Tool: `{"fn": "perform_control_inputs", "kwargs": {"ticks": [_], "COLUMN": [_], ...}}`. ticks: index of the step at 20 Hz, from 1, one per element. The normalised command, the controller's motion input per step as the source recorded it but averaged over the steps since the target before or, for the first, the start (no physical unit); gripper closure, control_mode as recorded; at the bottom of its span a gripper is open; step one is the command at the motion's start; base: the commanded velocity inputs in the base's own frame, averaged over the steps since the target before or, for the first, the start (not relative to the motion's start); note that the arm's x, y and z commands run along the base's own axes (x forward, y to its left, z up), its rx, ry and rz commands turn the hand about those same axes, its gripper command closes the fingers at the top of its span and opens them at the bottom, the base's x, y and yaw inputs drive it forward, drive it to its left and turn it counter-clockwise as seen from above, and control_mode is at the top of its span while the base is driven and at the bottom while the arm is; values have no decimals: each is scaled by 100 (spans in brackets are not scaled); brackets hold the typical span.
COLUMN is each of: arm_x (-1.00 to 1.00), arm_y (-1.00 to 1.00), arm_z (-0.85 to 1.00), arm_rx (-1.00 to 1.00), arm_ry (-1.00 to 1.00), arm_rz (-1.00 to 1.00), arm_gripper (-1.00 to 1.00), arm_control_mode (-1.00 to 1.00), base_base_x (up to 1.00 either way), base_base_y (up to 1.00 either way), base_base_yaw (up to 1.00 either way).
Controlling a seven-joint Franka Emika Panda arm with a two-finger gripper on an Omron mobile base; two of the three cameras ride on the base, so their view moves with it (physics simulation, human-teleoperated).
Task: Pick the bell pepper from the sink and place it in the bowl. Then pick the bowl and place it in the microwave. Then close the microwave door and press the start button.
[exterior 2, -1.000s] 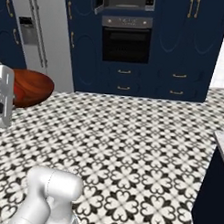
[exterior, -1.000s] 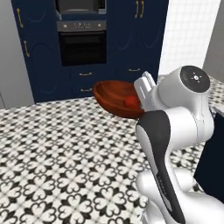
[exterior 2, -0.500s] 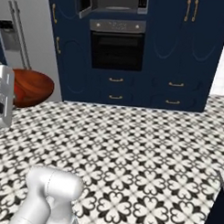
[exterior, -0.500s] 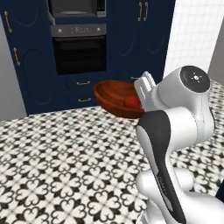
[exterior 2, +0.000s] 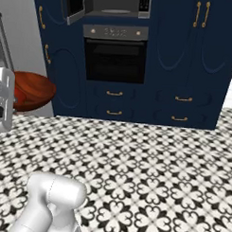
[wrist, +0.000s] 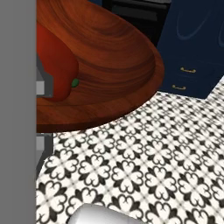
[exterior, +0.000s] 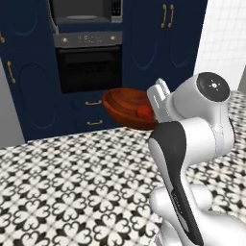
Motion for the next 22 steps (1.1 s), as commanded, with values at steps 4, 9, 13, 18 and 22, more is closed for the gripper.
{"fn": "perform_control_inputs", "kwargs": {"ticks": [4, 9, 13, 18, 22], "arm_x": [0, 0, 0, 0, 0], "arm_y": [0, 0, 0, 0, 0], "arm_z": [0, 0, 0, 0, 0], "arm_rx": [0, 0, 0, 0, 0], "arm_ry": [0, 0, 0, 0, 0], "arm_rz": [0, 0, 0, 0, 0], "arm_gripper": [100, 100, 100, 100, 100], "arm_control_mode": [100, 100, 100, 100, 100], "base_base_x": [100, 100, 100, 100, 100], "base_base_y": [-28, -27, -19, -17, -16], "base_base_yaw": [0, 0, 0, 0, 0]}}
